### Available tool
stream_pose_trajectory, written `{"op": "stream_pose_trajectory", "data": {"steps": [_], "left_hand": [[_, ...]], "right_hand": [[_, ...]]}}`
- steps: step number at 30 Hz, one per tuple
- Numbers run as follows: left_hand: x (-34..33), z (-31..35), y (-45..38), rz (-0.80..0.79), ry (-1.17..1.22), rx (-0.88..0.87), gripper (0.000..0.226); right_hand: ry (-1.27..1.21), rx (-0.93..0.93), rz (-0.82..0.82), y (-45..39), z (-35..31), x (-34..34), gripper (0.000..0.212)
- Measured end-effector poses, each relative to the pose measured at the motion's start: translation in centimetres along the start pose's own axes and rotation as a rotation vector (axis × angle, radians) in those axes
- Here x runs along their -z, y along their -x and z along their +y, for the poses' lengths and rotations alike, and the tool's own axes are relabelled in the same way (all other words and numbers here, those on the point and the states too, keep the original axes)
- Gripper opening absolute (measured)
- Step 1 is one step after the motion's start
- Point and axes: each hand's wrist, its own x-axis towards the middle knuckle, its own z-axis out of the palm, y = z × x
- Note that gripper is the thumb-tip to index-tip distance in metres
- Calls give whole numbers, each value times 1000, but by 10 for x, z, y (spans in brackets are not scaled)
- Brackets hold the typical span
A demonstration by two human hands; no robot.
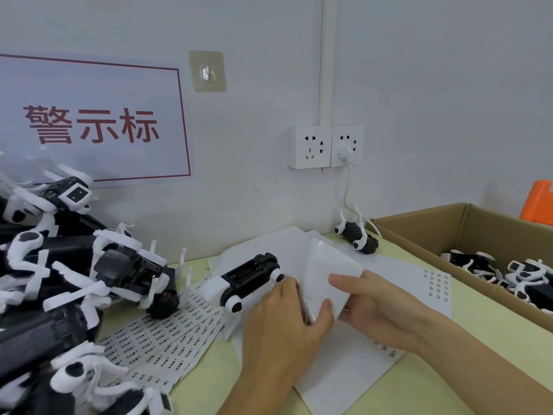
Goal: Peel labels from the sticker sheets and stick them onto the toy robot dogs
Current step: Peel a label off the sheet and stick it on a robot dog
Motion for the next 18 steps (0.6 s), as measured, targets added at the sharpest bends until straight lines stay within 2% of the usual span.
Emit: {"op": "stream_pose_trajectory", "data": {"steps": [2,3,6,8,13,15,18], "left_hand": [[2,0,0,10,54,42,41],[2,1,0,11,54,43,41],[4,3,1,15,-29,-30,39],[5,4,2,21,-34,-43,46],[7,5,2,78,65,-40,51],[6,1,0,78,147,10,38],[5,-3,-4,109,223,79,6]], "right_hand": [[55,33,-9,-1,6,-11,34],[118,47,40,-3,10,-18,30],[289,90,334,-10,28,-32,20],[275,82,454,-11,33,-34,16],[165,3,494,-10,31,-27,13],[165,-15,483,-10,31,-25,16],[135,-12,490,-12,34,-23,13]]}}
